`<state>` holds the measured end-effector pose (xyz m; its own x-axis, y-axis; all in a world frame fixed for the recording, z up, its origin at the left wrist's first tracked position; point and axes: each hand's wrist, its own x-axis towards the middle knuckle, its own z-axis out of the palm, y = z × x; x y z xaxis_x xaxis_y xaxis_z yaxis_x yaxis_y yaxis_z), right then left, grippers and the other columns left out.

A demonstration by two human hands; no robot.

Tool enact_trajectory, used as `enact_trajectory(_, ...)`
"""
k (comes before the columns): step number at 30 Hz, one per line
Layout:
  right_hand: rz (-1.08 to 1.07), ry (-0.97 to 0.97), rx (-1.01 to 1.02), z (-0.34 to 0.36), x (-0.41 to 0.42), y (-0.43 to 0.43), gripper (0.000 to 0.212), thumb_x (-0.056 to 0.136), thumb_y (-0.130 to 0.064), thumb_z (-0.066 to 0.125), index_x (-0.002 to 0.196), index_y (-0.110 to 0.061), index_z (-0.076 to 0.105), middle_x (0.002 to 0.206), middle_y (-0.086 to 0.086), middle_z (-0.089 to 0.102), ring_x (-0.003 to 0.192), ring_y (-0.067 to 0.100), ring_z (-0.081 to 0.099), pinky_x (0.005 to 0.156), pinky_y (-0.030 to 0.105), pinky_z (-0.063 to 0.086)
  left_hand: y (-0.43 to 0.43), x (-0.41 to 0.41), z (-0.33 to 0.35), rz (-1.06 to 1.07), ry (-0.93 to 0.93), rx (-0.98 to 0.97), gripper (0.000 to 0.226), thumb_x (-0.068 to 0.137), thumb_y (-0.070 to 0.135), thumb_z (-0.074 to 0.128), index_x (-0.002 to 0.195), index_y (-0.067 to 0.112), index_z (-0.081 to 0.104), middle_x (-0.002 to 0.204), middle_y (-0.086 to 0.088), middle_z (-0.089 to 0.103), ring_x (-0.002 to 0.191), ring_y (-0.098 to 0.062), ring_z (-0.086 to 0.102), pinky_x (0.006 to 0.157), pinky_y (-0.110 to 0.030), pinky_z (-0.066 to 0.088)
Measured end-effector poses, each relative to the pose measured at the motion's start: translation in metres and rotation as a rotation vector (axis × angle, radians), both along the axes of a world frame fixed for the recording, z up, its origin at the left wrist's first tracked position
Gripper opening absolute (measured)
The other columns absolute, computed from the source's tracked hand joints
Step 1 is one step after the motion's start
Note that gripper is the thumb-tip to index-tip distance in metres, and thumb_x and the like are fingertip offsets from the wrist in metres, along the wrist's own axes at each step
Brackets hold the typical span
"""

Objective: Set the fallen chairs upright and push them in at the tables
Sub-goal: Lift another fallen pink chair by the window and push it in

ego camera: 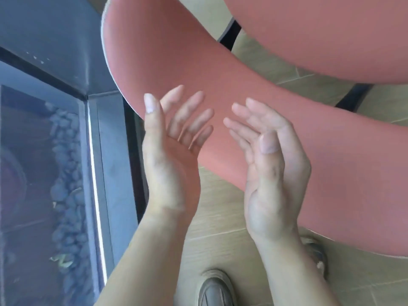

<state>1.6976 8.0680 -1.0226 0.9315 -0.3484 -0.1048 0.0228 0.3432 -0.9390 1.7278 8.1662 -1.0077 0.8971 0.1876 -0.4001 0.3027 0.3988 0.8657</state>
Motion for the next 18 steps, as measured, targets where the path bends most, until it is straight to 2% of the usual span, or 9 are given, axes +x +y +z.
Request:
enact_trajectory(3,-0.056,0.088,0.048,-0.069,-0.009,0.017,0.074,0.084,-0.072,0.067,0.128,-0.012,0.064,0.126,0.014,0.072,0.116,0.03,0.073,0.099,0.035,0.055,0.001,-0.006,-0.067,0.129,0.151,-0.133,0.057,0.1,0.069,0.045,0.131,0.028,0.068,0.124,0.003,0.078,0.116,-0.021,0.075,0.102,-0.041,0.053)
enact_trajectory(6,-0.109,0.227,0.147,-0.124,-0.017,0.029,0.051,0.088,-0.056,0.061,0.121,-0.018,0.068,0.121,0.013,0.075,0.112,0.026,0.075,0.093,0.033,0.057,0.004,-0.008,-0.123,0.268,0.278,-0.183,0.053,0.099,0.069,0.051,0.127,0.028,0.07,0.118,0.004,0.08,0.109,-0.018,0.078,0.1,-0.038,0.057)
enact_trajectory(9,-0.161,0.39,0.326,-0.163,-0.027,0.042,0.049,0.085,-0.054,0.061,0.116,-0.017,0.071,0.118,0.011,0.078,0.112,0.023,0.076,0.093,0.032,0.058,0.008,-0.006,-0.163,0.383,0.411,-0.168,0.044,0.101,0.061,0.057,0.118,0.023,0.072,0.109,0.006,0.082,0.101,-0.012,0.079,0.088,-0.029,0.059)
enact_trajectory(11,-0.224,0.534,0.467,-0.183,-0.038,0.045,0.048,0.091,-0.05,0.064,0.117,-0.01,0.072,0.118,0.01,0.079,0.113,0.021,0.076,0.096,0.032,0.058,0.005,-0.006,-0.184,0.414,0.473,-0.13,0.039,0.103,0.054,0.06,0.114,0.018,0.069,0.101,0.008,0.077,0.092,-0.01,0.073,0.08,-0.023,0.056)
enact_trajectory(13,-0.303,0.671,0.581,-0.193,-0.048,0.047,0.046,0.1,-0.046,0.065,0.119,-0.005,0.071,0.12,0.011,0.078,0.112,0.018,0.076,0.101,0.033,0.057,0.001,-0.005,-0.197,0.436,0.521,-0.103,0.038,0.101,0.051,0.064,0.118,0.016,0.064,0.092,0.007,0.069,0.081,-0.009,0.065,0.072,-0.02,0.053)
enact_trajectory(16,-0.398,0.789,0.691,-0.196,-0.05,0.047,0.048,0.098,-0.045,0.067,0.12,-0.003,0.069,0.121,0.012,0.077,0.111,0.015,0.076,0.101,0.032,0.058,-0.008,-0.003,-0.204,0.404,0.545,-0.13,0.053,0.098,0.059,0.065,0.129,0.016,0.064,0.1,0.008,0.071,0.083,-0.009,0.068,0.07,-0.02,0.053)
enact_trajectory(18,-0.451,0.812,0.766,-0.193,-0.044,0.048,0.051,0.095,-0.049,0.07,0.124,-0.007,0.067,0.124,0.012,0.074,0.115,0.017,0.074,0.1,0.03,0.057,-0.013,-0.002,-0.205,0.382,0.535,-0.146,0.06,0.094,0.064,0.066,0.133,0.019,0.065,0.114,0.013,0.073,0.081,-0.003,0.071,0.062,-0.017,0.056)
